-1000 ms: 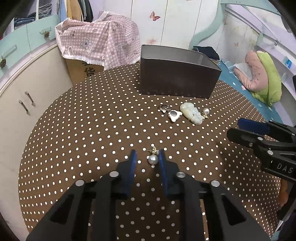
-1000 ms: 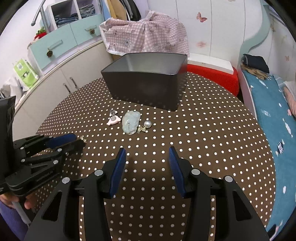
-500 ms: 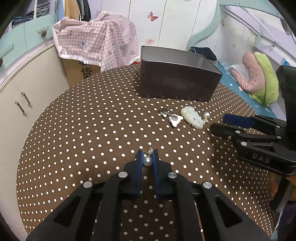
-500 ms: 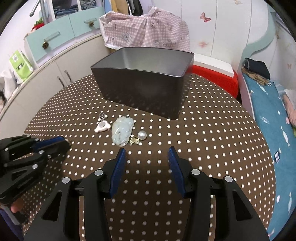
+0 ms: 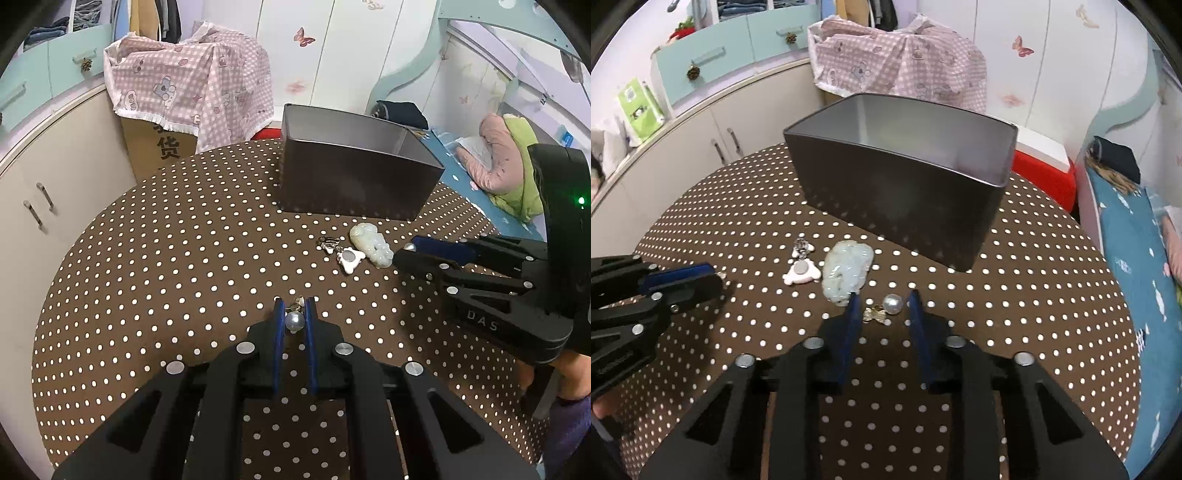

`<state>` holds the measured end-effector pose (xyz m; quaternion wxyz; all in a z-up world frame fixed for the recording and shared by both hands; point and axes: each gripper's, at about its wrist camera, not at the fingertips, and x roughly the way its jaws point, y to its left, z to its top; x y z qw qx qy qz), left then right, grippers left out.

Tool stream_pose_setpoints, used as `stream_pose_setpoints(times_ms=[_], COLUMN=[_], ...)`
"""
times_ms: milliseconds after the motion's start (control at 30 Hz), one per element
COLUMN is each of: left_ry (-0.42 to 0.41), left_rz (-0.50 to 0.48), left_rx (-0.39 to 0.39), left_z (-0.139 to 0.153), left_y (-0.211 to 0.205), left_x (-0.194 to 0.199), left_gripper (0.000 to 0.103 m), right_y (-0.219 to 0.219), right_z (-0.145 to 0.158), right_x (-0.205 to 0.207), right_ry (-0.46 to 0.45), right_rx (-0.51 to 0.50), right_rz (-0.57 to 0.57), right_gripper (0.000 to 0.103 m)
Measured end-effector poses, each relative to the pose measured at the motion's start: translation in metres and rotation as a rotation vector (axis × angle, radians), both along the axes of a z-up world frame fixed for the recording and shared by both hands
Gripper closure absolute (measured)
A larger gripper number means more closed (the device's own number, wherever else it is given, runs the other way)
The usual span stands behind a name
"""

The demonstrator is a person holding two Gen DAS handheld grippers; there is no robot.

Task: Organize jewelry
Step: 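Grasp a small pearl charm with the left tool while the right tool grasps a silver charm, then carry both charms into the gray box and open both tools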

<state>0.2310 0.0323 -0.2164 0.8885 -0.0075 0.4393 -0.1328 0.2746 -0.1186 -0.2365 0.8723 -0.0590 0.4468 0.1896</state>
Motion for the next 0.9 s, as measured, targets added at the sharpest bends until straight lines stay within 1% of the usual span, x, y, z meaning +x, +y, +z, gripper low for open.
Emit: stream_pose_setpoints(times_ms=[133,300,400,500,667,900], left_ry=[-0.002,-0.012,-0.024,-0.039,-0.093,-0.148], left_rz=[-0.007,-0.018,-0.028,-0.044,-0.077,-0.13], left_rx=[-0.004,-0.019,-0.032,-0.055,-0.084,-0.113], left_z=[0.002,0.007,0.014,0.025,0.057,0.098], left_y=[-0.001,-0.001,-0.001,0.0,-0.004,-0.016], left_x=[0.001,0.002,0.004,0.009,0.017,0.034], left_gripper=[0.094,0.094,0.094,0.094,0.094,0.094], right_y=[0.003,-0.003,-0.01,-0.017,-0.026,-0.04], right_z=[0.0,0.001,0.007,0.022,0.049,0.089], right_x=[-0.002,-0.009,-0.013,-0.016,-0.018,-0.01], right_ry=[0.006,0.005,-0.005,-0.031,-0.076,-0.118], right_rx=[-0.001,0.002,0.013,0.036,0.069,0.15], right_rz=[0.008,-0.004,-0.012,-0.017,-0.017,-0.013], right_gripper=[0.09,0.09,0.09,0.09,0.09,0.09])
